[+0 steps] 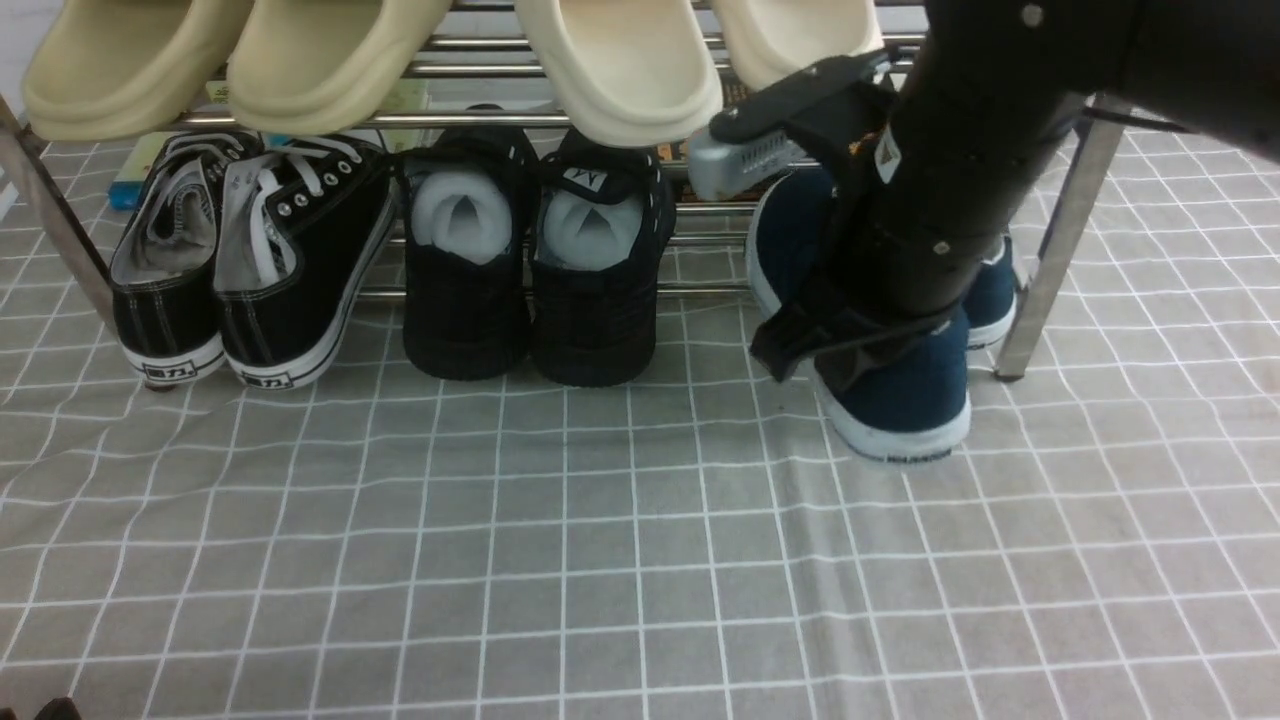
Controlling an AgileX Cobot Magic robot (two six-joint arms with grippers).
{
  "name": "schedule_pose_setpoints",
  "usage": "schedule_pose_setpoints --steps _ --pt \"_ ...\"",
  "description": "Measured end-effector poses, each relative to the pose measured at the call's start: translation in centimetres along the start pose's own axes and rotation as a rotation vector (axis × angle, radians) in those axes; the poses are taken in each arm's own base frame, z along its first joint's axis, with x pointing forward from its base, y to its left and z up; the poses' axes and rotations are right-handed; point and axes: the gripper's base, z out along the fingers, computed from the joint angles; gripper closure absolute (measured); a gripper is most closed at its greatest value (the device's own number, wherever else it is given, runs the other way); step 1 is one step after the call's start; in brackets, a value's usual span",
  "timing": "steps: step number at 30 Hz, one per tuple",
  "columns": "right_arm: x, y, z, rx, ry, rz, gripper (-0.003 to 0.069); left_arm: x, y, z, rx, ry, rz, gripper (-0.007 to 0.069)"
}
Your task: Take the shoes off the shelf with your hand from the grey coffee tablecloth.
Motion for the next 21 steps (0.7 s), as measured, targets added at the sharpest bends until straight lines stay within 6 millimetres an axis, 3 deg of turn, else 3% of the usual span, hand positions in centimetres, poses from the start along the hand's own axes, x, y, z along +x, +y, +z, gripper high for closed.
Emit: schedule_pose_setpoints --steps 3,5,9,21 --pt "1.0 1.2 0.4 -0.009 0.028 0.0 0.0628 0.0 0.0 0.0 0.0 0.0 0.0 0.0385" --pt "2.4 2.6 1.6 -0.024 0.087 0.006 0.0628 0.0 0.0 0.0 0.0 0.0 0.0 0.0385" --pt "3.4 3.4 3.2 -0.025 0.124 0.034 0.0628 0.0 0.0 0.0 0.0 0.0 0.0 0.0385" --pt "3.1 3.7 7.2 -0.022 0.053 0.142 0.0628 0.0 0.0 0.0 0.0 0.0 0.0 0.0385"
